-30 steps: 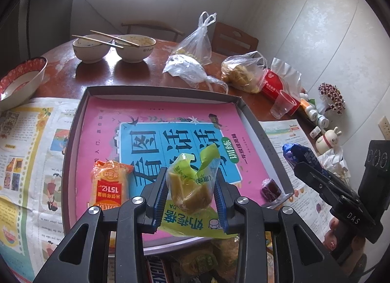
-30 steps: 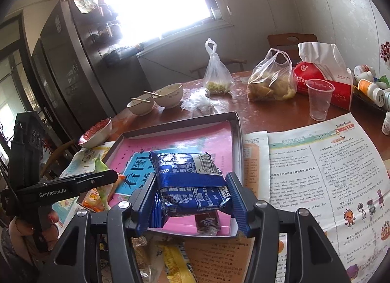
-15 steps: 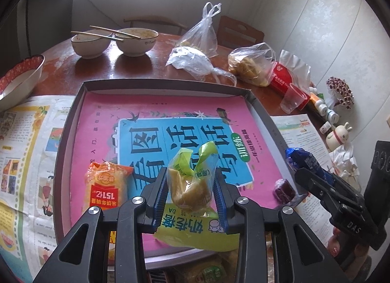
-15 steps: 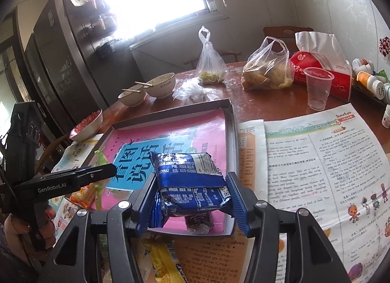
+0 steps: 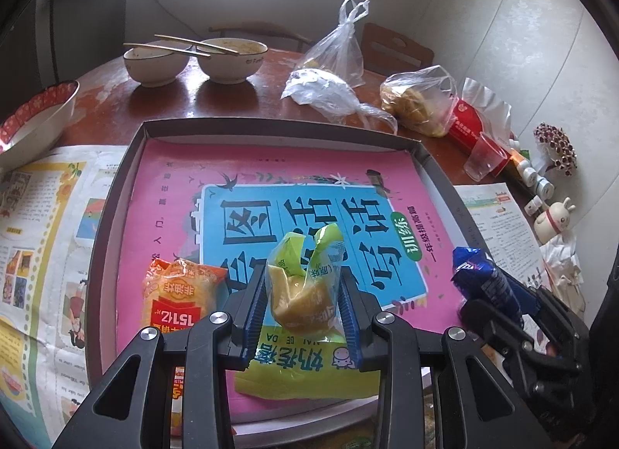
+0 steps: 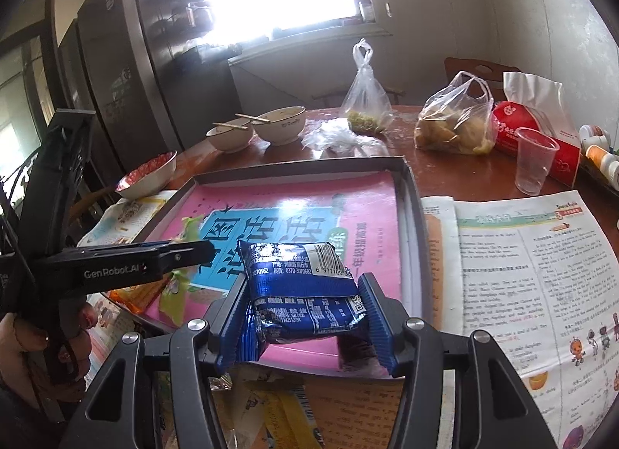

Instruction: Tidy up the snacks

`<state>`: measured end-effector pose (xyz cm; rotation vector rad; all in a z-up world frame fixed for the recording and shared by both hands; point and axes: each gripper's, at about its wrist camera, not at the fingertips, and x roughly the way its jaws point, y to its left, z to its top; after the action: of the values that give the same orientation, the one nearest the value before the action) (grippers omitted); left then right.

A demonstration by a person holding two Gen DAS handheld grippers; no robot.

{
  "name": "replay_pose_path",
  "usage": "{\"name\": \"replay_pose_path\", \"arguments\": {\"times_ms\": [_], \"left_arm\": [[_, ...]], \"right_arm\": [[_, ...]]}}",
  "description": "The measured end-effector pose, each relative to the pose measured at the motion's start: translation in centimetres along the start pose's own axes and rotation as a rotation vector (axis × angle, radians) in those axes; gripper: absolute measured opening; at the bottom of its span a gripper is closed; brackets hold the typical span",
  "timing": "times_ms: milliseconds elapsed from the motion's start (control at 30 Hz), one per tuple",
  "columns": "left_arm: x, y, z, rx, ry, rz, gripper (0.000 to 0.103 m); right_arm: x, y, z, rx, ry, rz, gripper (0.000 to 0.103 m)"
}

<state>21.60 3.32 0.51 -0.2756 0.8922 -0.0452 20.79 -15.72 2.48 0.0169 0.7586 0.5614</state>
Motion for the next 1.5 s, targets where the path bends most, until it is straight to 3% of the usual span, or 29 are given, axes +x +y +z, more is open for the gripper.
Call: {"name": "replay_pose_path", "arguments": {"times_ms": [300,467,1500], "left_arm": [[0.1,0.2,-0.2,-0.005,0.008,-0.004,0.036],[0.2,0.1,-0.2,-0.003,0.013,-0.006,0.036],[-0.4,0.5,-0.6,-0.017,0.012,0.012,0.038]], "right_arm": [[0.6,1.5,-0.6,-0.036,0.035,0.097,0.056],[1.5,1.7,-1.0,-0.033,0.071,0.081,0.056],[1.4,2.0,-0.7,-0.060,0.063,-0.028,0.058]]}}
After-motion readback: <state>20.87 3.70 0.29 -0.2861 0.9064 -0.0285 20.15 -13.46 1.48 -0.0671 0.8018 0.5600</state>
